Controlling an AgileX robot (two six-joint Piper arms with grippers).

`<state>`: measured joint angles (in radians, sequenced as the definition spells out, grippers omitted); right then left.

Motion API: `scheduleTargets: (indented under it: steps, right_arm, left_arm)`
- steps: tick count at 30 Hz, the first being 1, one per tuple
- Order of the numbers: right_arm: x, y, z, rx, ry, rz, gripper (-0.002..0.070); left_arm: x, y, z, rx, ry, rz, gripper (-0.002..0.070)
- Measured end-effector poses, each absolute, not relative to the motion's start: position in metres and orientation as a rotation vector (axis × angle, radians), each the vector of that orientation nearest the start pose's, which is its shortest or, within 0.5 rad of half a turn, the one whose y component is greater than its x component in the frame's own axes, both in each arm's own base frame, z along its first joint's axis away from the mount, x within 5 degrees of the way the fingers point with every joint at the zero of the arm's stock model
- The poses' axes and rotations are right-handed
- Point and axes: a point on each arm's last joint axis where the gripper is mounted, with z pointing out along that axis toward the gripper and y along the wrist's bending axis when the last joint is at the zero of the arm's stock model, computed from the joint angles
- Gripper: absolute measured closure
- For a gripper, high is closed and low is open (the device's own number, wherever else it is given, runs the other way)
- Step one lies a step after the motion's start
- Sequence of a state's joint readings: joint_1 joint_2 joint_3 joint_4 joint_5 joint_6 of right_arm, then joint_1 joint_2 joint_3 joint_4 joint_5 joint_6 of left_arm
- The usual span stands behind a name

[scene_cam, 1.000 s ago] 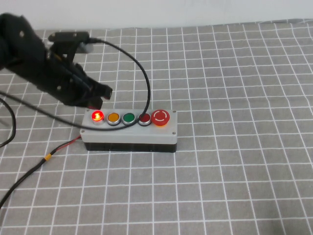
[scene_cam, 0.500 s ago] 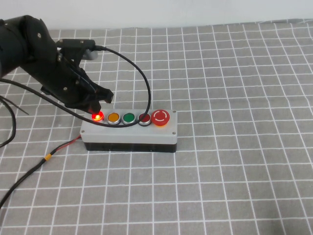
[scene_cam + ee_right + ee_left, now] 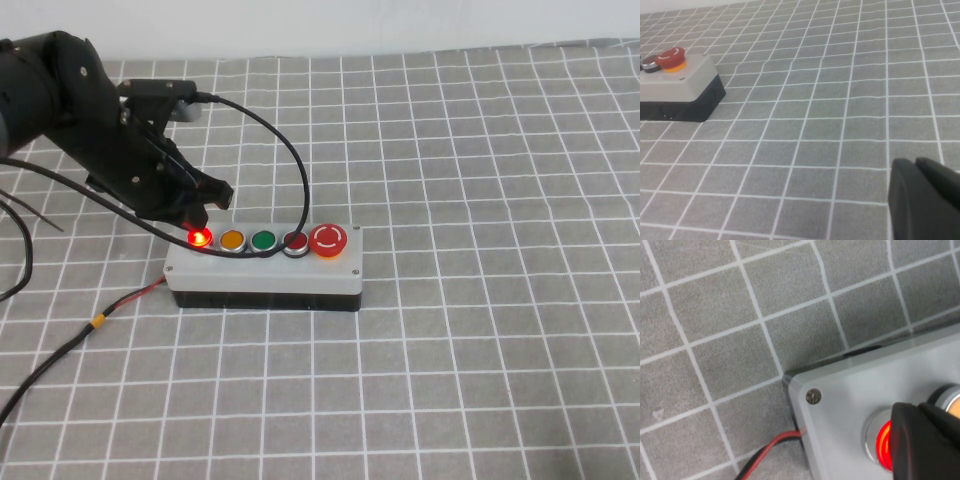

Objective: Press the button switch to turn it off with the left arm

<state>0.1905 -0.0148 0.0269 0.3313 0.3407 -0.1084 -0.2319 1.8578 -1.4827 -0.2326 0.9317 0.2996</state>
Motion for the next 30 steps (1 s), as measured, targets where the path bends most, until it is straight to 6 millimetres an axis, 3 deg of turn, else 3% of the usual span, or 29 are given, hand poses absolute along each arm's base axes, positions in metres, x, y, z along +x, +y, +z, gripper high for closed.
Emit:
scheduleTargets:
  steps: [11, 14, 18, 22, 25, 30]
  right_arm:
    - [0.050, 0.020, 0.176, -0.064, 1.833, 0.378, 0.0694]
    - [0.050, 0.020, 0.176, -0.064, 1.833, 0.378, 0.0694]
    - [0.050, 0.020, 0.176, -0.064, 1.833, 0.378, 0.0694]
    - [0.050, 0.020, 0.176, -0.064, 1.833, 0.378, 0.0694]
    - [0.050, 0.020, 0.176, -0.064, 1.833, 0.378, 0.0694]
    - [0.050, 0.020, 0.176, -0.064, 1.833, 0.378, 0.0694]
  left_arm:
    - [0.384, -0.108, 0.247, 0.579, 2.712, -0.278, 0.0678]
    - [0.381, -0.107, 0.255, 0.592, 2.688, -0.263, 0.0678]
    - [0.370, -0.102, 0.283, 0.611, 2.591, -0.224, 0.0678]
    - [0.343, -0.095, 0.330, 0.578, 2.415, -0.207, 0.0678]
    - [0.313, -0.088, 0.353, 0.542, 2.289, -0.207, 0.0678]
    - [0.248, -0.072, 0.363, 0.481, 2.140, -0.207, 0.0678]
